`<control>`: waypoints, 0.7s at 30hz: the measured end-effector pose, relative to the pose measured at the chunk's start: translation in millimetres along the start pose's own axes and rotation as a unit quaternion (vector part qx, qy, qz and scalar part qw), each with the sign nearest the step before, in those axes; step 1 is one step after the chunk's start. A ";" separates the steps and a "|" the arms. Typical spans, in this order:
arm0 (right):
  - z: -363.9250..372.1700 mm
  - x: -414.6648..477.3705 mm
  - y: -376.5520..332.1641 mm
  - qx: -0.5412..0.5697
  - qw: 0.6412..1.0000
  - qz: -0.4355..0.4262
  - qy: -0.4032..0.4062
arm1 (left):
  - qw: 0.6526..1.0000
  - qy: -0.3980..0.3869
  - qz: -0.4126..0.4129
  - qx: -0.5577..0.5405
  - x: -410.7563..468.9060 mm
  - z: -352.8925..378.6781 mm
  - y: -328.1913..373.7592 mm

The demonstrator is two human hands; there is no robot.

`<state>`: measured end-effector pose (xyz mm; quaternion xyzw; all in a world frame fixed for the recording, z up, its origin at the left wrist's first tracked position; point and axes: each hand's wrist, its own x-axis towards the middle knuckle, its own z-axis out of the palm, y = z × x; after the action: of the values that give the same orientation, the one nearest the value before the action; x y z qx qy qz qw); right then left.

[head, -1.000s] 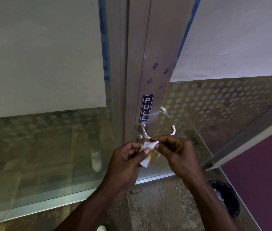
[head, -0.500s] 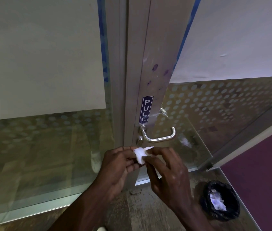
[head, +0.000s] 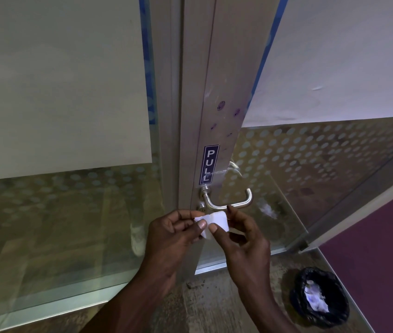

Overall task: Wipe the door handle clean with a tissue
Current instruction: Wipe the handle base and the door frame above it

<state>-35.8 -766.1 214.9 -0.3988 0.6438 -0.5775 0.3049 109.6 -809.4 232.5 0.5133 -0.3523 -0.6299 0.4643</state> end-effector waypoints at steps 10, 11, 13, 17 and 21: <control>12.4 15.9 -6.8 0.185 0.979 0.085 -0.013 | 0.996 0.001 0.077 0.051 2.8 -3.1 11.4; 12.5 19.8 -8.5 0.199 0.976 0.085 0.005 | 0.990 0.016 0.107 0.086 3.5 -3.2 11.3; 11.7 28.8 -16.9 0.219 0.973 0.065 0.039 | 0.955 0.062 0.218 0.190 4.5 -3.9 11.9; 5.6 55.6 -39.4 0.127 0.986 -0.064 0.091 | 0.734 0.112 0.538 0.399 17.2 -9.6 17.6; 1.3 86.2 -65.2 -0.032 0.946 -0.282 0.158 | 0.621 0.121 0.595 0.496 40.8 -7.2 19.6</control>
<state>-66.9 -842.3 284.8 -0.4776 0.5627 -0.6747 0.0112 119.3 -854.0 235.9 0.4160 -0.7803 0.1217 0.4508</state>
